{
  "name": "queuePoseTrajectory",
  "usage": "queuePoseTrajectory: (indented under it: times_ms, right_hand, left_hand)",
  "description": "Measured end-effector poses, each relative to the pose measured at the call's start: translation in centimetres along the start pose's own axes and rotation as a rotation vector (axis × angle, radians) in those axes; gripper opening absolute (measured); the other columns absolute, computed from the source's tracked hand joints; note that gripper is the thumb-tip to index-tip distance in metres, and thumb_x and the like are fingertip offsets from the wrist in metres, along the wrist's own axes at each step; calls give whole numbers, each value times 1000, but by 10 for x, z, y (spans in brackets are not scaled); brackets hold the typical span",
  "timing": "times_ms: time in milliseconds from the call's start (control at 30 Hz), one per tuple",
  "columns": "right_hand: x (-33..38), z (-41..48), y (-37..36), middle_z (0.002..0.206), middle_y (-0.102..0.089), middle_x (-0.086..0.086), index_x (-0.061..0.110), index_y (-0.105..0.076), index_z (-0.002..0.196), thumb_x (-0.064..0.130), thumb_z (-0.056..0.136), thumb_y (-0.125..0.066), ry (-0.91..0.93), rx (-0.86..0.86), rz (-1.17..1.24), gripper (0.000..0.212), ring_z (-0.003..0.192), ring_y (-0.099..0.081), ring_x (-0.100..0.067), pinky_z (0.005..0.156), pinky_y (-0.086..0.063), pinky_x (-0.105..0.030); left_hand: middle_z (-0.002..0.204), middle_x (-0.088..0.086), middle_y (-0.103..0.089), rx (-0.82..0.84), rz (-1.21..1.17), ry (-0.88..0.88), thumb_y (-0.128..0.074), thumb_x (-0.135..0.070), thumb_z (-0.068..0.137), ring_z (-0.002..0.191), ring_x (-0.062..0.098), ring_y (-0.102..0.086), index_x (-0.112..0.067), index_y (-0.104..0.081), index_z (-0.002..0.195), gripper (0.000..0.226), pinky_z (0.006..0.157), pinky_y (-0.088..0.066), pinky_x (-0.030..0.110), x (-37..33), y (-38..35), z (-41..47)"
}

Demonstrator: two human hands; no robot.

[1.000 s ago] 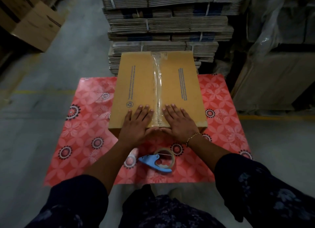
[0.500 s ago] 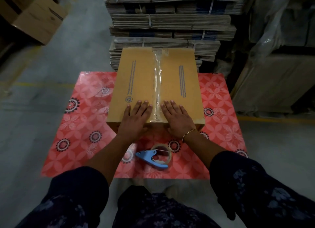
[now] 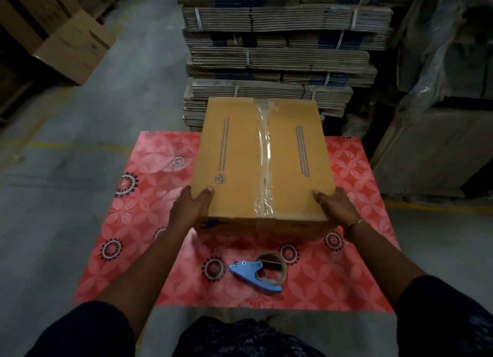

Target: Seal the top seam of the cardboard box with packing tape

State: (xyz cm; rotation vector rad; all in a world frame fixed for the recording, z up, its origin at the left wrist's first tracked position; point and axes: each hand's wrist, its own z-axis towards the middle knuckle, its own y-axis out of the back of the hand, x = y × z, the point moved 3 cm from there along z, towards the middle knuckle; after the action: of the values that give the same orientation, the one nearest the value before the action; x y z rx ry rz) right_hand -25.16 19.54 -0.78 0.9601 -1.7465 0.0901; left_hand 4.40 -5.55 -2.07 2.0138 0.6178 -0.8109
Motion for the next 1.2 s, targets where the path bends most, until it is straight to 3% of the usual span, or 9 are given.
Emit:
queuePoseTrajectory:
  times_ms: [200,333,633,733,833,900,1033,1133,1200]
  right_hand:
    - [3,-10,-22,117,-72,-9,9,-64,125,27,90,-73,82,-21,32,41,104,-69,-27,91,-56,-39]
    - [9,-20,-62,119,-72,1,23,-59,129,61,69,-76,66,1,18,73,104,-71,-22,95,-56,-48]
    - [10,-26,-115,129,-68,6,35,-51,138,79,70,-67,55,83,-38,82,112,-68,-19,98,-54,-48]
    - [7,-44,-99,133,-61,4,32,-52,135,77,80,-52,-25,35,-16,71,118,-61,-23,101,-50,-47]
    - [-16,-74,-79,109,-71,-6,23,-60,104,63,93,-47,-139,-79,39,43,89,-68,-28,79,-54,-45]
    - [-44,-95,-73,93,-74,-12,19,-58,95,58,92,-53,-196,-120,-96,40,74,-71,-31,66,-58,-48]
    - [-101,-128,-99,80,-73,-10,11,-55,93,77,78,-55,-400,70,-330,67,64,-71,-30,59,-56,-39]
    - [-130,-134,-124,87,-66,-7,12,-53,98,81,67,-63,-488,65,-211,76,67,-68,-25,50,-54,-30]
    - [-133,-138,-132,99,-68,-15,14,-49,110,57,77,-71,-575,15,-44,59,76,-73,-32,58,-62,-41]
  left_hand:
    - [120,3,-73,-7,-124,-28,-61,-78,63,106,30,-69,-26,-62,129,84,95,-55,50,19,17,7]
    - [113,3,-77,-41,-163,-43,-69,-78,62,101,27,-73,-27,-68,121,79,94,-57,54,51,61,26]
    - [121,1,-73,-17,-66,-64,-63,-81,66,106,26,-70,-27,-60,131,85,96,-56,51,72,112,32]
    - [125,12,-67,-137,168,-233,-58,-66,76,114,36,-63,-19,-57,128,69,95,-53,53,58,110,31]
    - [139,25,-55,-294,381,-519,-57,-46,83,130,46,-49,-4,-57,133,65,104,-42,57,30,92,18]
    - [144,22,-55,-242,457,-720,-53,-47,86,135,45,-47,-7,-59,133,62,108,-40,57,10,70,11]
    - [156,10,-46,-29,617,-796,-45,-57,89,146,34,-38,-20,-55,138,62,114,-30,55,-10,21,0]
    - [161,10,-40,33,746,-809,-38,-63,92,149,33,-32,-22,-49,142,65,116,-23,59,-9,-3,-8]
    - [162,10,-38,36,760,-800,-38,-64,92,151,33,-30,-22,-47,143,66,118,-21,61,-6,-4,-7]
